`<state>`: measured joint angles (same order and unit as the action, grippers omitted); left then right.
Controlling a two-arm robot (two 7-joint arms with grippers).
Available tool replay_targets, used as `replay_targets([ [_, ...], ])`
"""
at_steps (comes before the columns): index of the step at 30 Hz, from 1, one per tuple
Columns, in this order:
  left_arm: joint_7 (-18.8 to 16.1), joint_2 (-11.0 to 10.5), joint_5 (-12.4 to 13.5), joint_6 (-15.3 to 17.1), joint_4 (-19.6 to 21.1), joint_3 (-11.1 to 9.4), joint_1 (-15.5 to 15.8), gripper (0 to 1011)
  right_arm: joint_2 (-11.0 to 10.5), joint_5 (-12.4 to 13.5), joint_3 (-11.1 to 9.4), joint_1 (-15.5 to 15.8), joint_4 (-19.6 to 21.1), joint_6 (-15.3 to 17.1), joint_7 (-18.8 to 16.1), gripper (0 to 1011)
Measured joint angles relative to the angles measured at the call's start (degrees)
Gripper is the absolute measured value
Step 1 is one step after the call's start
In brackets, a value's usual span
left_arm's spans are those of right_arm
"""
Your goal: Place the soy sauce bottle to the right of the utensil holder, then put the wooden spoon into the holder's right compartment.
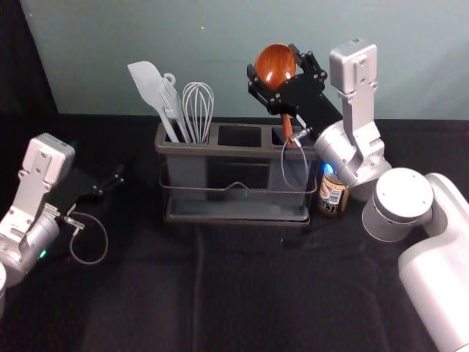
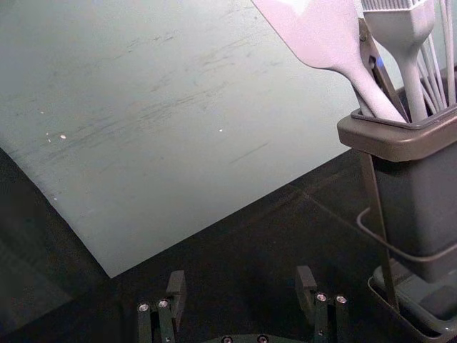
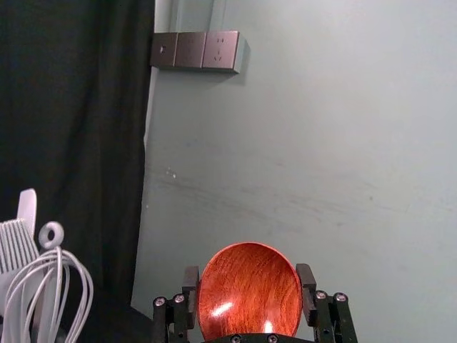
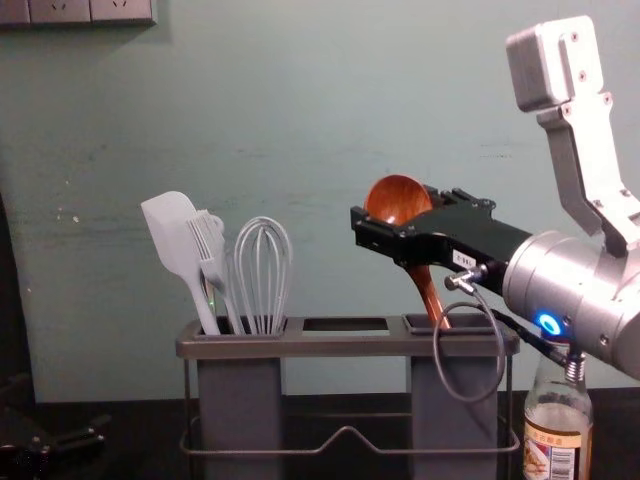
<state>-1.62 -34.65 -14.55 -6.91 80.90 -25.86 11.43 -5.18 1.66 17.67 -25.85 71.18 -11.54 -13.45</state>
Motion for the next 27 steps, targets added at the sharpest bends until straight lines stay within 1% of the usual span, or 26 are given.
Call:
replay_targets([
  [13, 0.0, 0.0, 0.0, 0.0, 0.0, 0.0, 0.0, 1005, -0.54, 0.19, 0.06, 2.08, 0.91, 0.47, -0.5, 837],
  [27, 0.0, 0.0, 0.0, 0.0, 0.0, 0.0, 0.0, 1005, -1.44, 0.9, -0.07, 5.06, 4.46, 1.6, -0.62, 837],
])
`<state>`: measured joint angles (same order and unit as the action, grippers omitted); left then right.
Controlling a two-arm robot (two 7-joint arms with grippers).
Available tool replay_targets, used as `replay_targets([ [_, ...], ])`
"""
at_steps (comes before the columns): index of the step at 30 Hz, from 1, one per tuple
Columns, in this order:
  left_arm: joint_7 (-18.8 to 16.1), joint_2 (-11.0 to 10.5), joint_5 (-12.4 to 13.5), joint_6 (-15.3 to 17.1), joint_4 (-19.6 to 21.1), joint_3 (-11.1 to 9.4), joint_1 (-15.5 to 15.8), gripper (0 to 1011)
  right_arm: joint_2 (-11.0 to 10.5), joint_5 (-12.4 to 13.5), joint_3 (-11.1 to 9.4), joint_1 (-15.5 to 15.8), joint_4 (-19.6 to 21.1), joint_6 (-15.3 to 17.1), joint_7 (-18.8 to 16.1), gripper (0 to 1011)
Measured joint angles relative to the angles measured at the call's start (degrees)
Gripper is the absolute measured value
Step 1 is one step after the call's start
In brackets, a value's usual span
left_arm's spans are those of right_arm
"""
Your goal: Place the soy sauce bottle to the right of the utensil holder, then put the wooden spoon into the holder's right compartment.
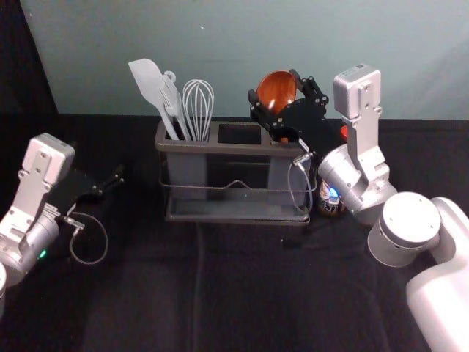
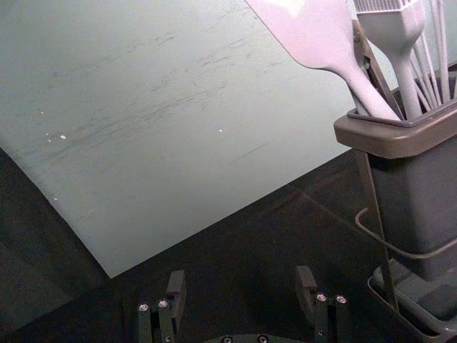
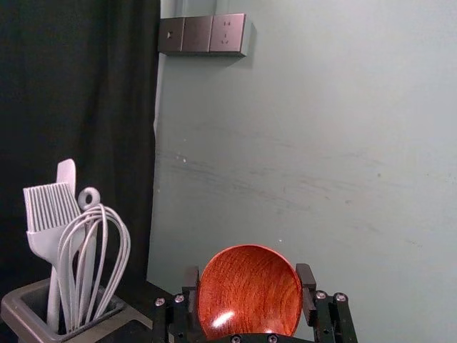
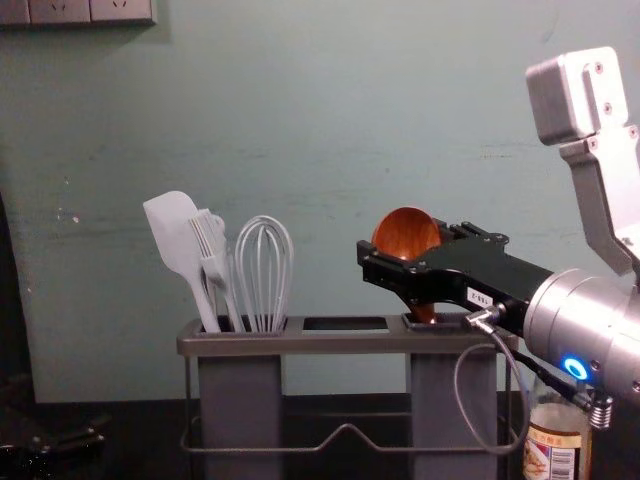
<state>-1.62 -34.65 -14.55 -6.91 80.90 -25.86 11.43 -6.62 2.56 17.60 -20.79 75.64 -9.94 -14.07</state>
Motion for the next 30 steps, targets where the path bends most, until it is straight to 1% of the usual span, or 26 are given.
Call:
replay_targets([
  [5, 0.0, 0.0, 0.0, 0.0, 0.0, 0.0, 0.0, 1005, -0.38, -0.04, -0.04, 1.13, 1.74, 0.2, 0.06, 837],
  [11, 0.0, 0.0, 0.0, 0.0, 0.0, 0.0, 0.0, 1005, -0.67, -0.22, -0.18, 2.06, 2.92, 0.32, 0.37, 837],
  [23, 0.0, 0.0, 0.0, 0.0, 0.0, 0.0, 0.0, 1005, -0.8, -0.12, -0.43, 2.82, 3.36, 0.31, 0.44, 837],
  [30, 0.0, 0.0, 0.0, 0.0, 0.0, 0.0, 0.0, 1005, -0.9, 0.61, -0.52, 3.19, 3.43, 0.31, -0.06, 837],
])
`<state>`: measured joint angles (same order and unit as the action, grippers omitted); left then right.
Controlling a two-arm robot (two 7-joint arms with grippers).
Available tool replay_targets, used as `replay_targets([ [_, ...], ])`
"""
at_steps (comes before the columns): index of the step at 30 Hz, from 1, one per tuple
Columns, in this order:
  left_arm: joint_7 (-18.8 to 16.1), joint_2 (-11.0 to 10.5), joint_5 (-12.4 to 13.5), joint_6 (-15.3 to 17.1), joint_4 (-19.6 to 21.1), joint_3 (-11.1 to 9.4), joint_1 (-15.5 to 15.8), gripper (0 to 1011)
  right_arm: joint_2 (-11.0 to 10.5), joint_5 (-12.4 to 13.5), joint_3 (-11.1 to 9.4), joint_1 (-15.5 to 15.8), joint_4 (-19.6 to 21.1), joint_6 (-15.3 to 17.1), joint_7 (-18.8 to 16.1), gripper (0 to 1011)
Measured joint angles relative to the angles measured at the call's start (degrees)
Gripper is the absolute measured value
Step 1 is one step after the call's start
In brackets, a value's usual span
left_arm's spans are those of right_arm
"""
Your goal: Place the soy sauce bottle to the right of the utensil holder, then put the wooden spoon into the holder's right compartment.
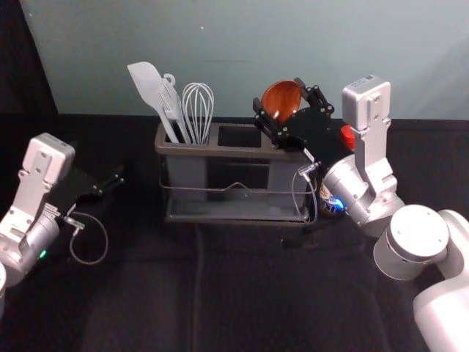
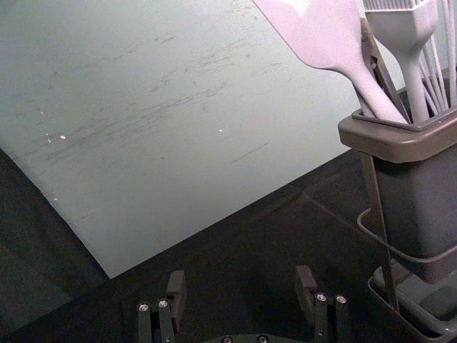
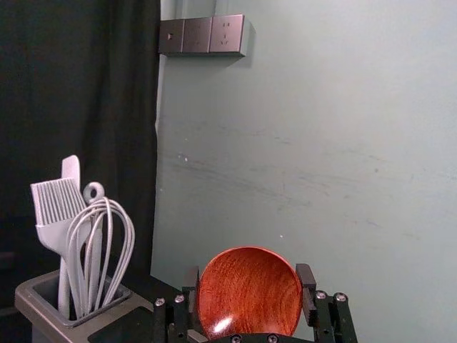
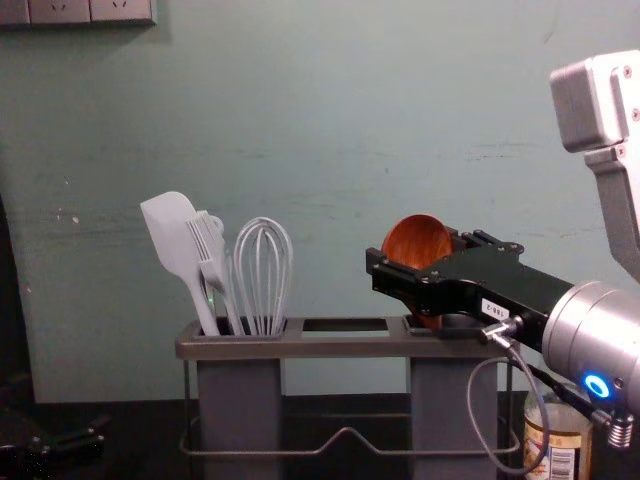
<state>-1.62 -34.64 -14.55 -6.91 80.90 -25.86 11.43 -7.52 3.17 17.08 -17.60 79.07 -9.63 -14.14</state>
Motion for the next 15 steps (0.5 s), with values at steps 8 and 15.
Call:
replay_targets([
  [8, 0.0, 0.0, 0.0, 0.0, 0.0, 0.0, 0.0, 1005, 0.02, -0.06, 0.01, -0.03, 0.01, 0.0, 0.02, 846],
  [15, 0.0, 0.0, 0.0, 0.0, 0.0, 0.0, 0.0, 1005, 0.04, -0.13, 0.04, -0.06, 0.02, -0.01, 0.02, 1002],
])
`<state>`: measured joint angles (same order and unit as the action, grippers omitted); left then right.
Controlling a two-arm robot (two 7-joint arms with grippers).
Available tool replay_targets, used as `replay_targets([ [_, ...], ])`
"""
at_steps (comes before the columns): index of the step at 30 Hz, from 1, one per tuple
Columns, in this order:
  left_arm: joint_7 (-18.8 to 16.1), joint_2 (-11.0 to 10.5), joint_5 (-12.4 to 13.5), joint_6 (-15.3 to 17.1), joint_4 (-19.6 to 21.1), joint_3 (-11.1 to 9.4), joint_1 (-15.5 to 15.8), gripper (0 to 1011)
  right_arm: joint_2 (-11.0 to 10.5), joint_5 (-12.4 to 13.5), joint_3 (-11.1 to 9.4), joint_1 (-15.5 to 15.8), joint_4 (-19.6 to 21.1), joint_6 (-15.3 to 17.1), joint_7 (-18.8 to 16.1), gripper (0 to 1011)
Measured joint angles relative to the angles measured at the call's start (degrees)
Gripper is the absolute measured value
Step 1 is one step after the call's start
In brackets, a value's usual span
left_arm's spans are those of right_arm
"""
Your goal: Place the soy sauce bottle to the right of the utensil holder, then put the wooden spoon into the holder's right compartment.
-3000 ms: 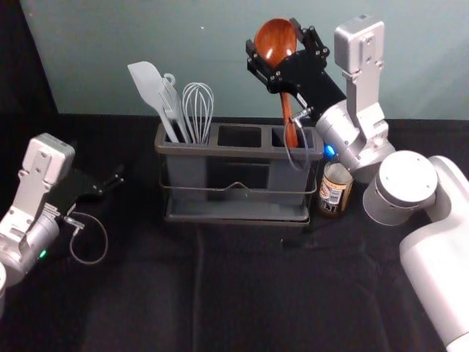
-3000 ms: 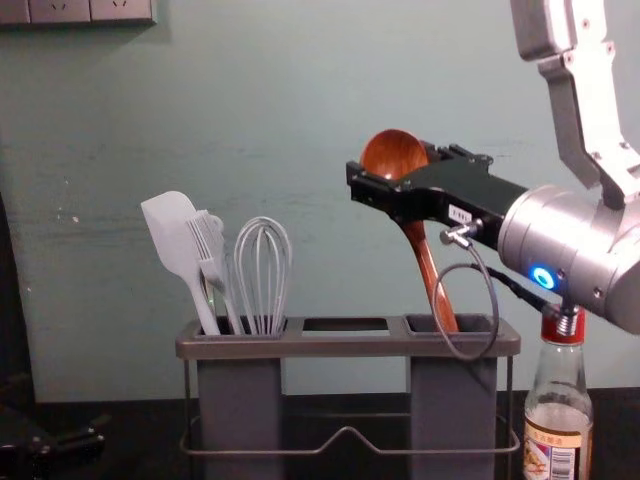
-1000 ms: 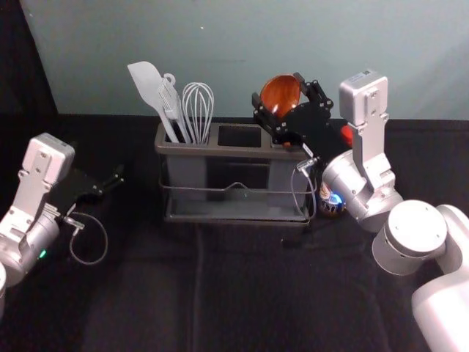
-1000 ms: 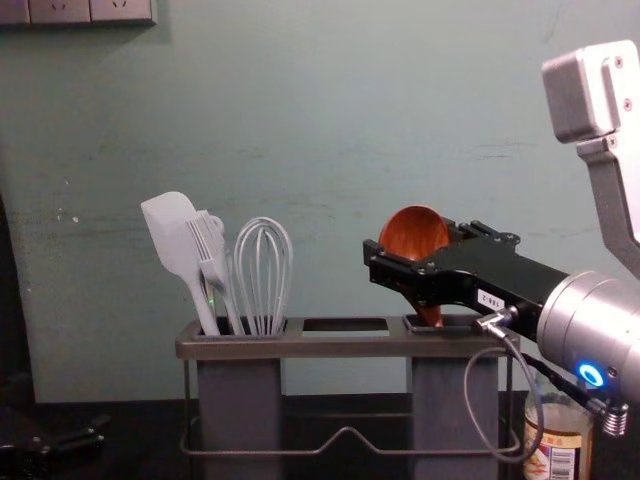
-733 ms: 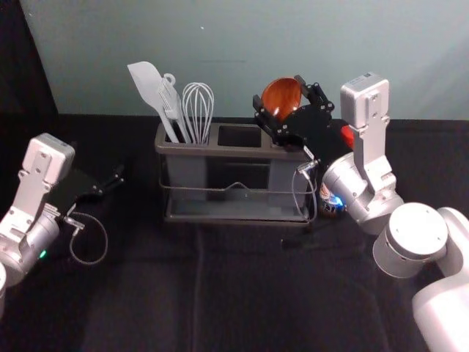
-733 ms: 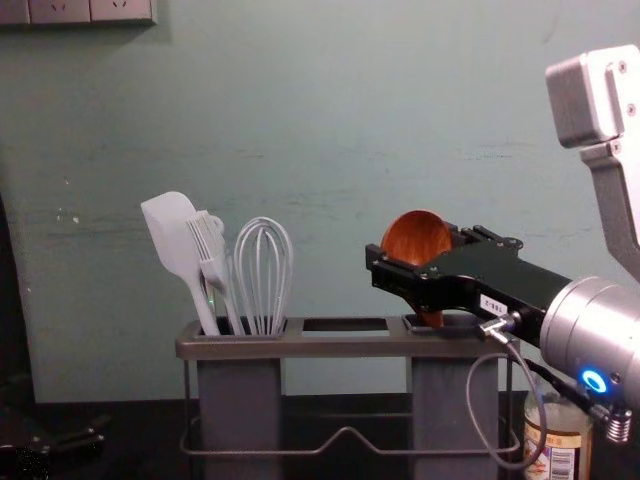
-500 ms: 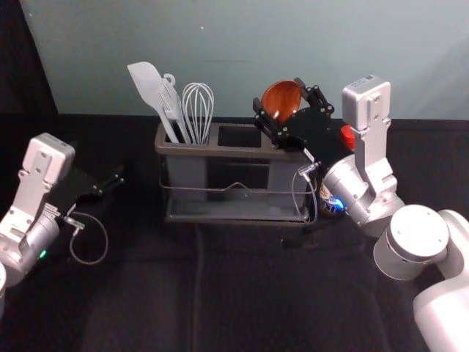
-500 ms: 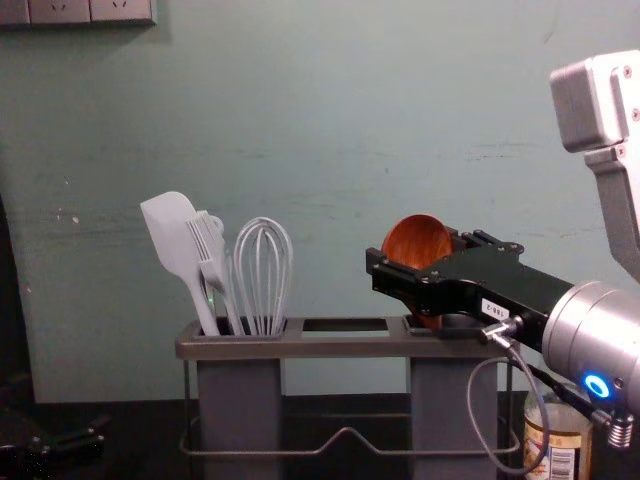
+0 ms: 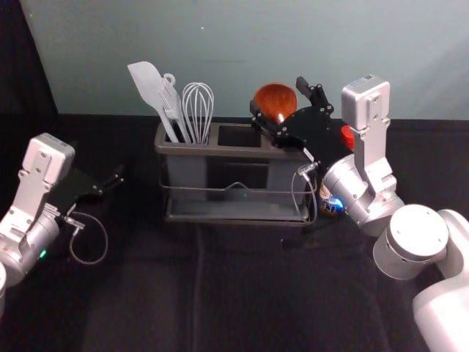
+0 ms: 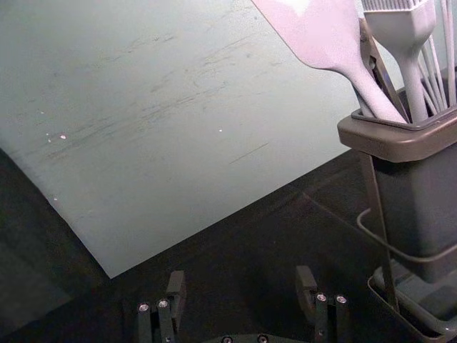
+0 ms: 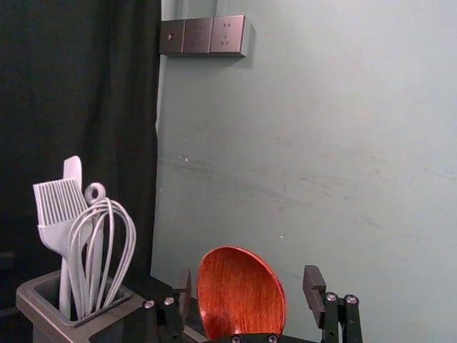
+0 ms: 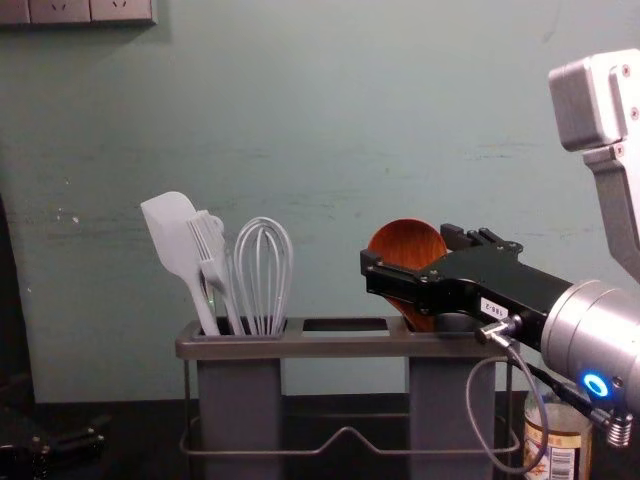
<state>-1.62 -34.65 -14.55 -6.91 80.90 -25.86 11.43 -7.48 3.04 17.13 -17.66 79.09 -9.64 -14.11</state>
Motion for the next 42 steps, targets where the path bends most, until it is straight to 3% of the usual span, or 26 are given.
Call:
replay_targets([
  [15, 0.0, 0.0, 0.0, 0.0, 0.0, 0.0, 0.0, 1005, -0.03, -0.14, 0.02, -0.04, 0.07, -0.03, 0.03, 1003],
  [27, 0.0, 0.0, 0.0, 0.0, 0.0, 0.0, 0.0, 1005, -1.97, 0.95, -0.17, 0.98, 6.56, 1.25, -1.18, 1002],
  [36, 0.0, 0.0, 0.0, 0.0, 0.0, 0.0, 0.0, 1005, -5.24, 3.05, -1.07, 2.74, 15.46, 8.68, -2.76, 1002],
  [39, 0.0, 0.0, 0.0, 0.01, 0.0, 0.01, 0.0, 1005, -5.24, 3.05, -1.07, 2.74, 15.46, 8.68, -2.76, 1002],
  [40, 0.0, 0.01, 0.0, 0.0, 0.01, 0.0, 0.0, 1005, -6.77, 4.13, -1.81, 3.26, 18.05, 11.6, -3.5, 1003],
  [42, 0.0, 0.0, 0.0, -0.01, 0.0, 0.0, 0.0, 1005, -7.99, 5.13, -2.35, 3.75, 19.82, 14.06, -4.17, 1003],
])
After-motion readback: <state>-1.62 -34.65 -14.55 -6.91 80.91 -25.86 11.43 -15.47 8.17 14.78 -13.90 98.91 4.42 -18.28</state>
